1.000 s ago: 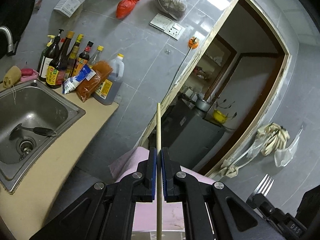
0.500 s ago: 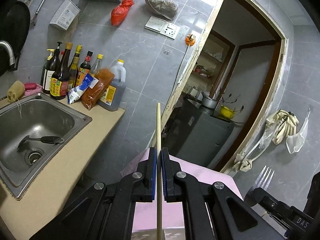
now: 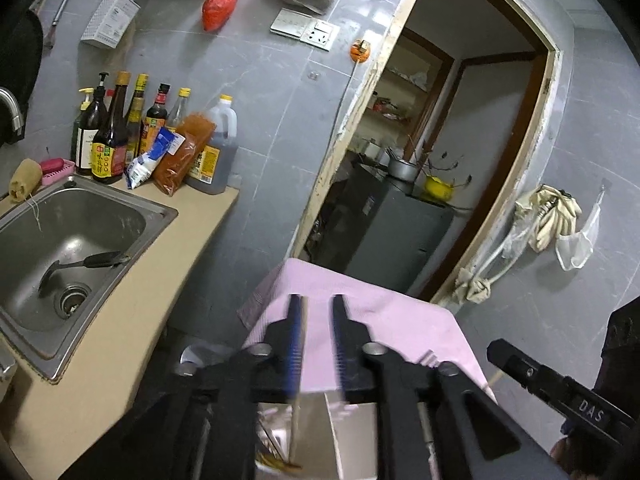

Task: Organize utensils
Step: 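Open both tools to drop the fork and chopstick into the caddy, then move both tools back to the two remaining chopsticks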

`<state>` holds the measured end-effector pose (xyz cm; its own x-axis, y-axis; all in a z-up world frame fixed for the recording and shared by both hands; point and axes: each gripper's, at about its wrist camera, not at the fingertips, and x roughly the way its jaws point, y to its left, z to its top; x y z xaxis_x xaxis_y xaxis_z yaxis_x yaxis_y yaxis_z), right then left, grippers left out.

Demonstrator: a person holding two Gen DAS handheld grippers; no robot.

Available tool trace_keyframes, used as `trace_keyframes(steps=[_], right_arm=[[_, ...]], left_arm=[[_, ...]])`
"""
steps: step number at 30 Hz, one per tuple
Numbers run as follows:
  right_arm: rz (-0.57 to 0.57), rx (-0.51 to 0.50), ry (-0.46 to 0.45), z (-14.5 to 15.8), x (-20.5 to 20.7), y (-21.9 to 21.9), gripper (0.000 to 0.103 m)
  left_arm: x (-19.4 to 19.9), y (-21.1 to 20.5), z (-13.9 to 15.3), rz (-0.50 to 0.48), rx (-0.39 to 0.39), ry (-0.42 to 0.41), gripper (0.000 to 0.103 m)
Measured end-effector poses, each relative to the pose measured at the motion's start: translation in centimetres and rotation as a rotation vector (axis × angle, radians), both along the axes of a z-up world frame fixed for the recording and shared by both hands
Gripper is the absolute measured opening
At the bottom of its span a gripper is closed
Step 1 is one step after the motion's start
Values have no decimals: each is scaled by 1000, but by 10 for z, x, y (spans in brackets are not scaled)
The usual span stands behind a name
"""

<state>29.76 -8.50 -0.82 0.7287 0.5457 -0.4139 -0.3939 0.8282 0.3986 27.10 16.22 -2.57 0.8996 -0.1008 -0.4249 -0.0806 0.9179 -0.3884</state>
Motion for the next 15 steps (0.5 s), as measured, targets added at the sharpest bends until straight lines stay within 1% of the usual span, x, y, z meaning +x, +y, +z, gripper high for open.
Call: trace_keyframes(steps=[1, 2, 3, 4, 6, 7, 8, 9, 10, 11, 13, 14, 15], right_arm=[[-9, -2, -9, 3, -3, -3, 18], [-22, -1, -23, 6, -7, -8, 34], [-39, 5, -42, 11, -13, -14, 45], [-50, 6, -54, 16, -17, -18, 46], [-78, -12, -81, 25, -26, -29, 46], [-93, -22, -95, 30, -30, -34, 46], [-108, -31, -110, 35, -34, -39, 50], [-126, -38, -126, 40, -40, -45, 57], [-148, -45, -143, 44, -46, -52, 61], [-171, -54, -158, 48, -51, -59, 66], [-208, -71, -180, 55, -60, -73, 72], [-232, -85, -192, 57, -64, -80, 77], [-248, -94, -202, 60, -67, -86, 81]], left_arm=[[-3, 0, 2, -2, -7, -4, 43], [-8, -1, 6, 0, -20, -18, 50], [-13, -2, 10, 5, -28, -31, 54], [-15, -3, 13, 3, -26, -36, 55], [-20, -11, 22, -19, 4, -38, 56], [-21, -14, 25, -25, 18, -40, 61], [-23, -19, 30, -33, 32, -45, 64], [-26, -23, 35, -41, 41, -55, 71], [-29, -27, 39, -48, 46, -67, 77], [-33, -32, 44, -55, 50, -78, 79], [-38, -41, 52, -70, 64, -92, 89], [-41, -48, 55, -79, 80, -97, 92], [-43, -55, 58, -84, 98, -102, 97]])
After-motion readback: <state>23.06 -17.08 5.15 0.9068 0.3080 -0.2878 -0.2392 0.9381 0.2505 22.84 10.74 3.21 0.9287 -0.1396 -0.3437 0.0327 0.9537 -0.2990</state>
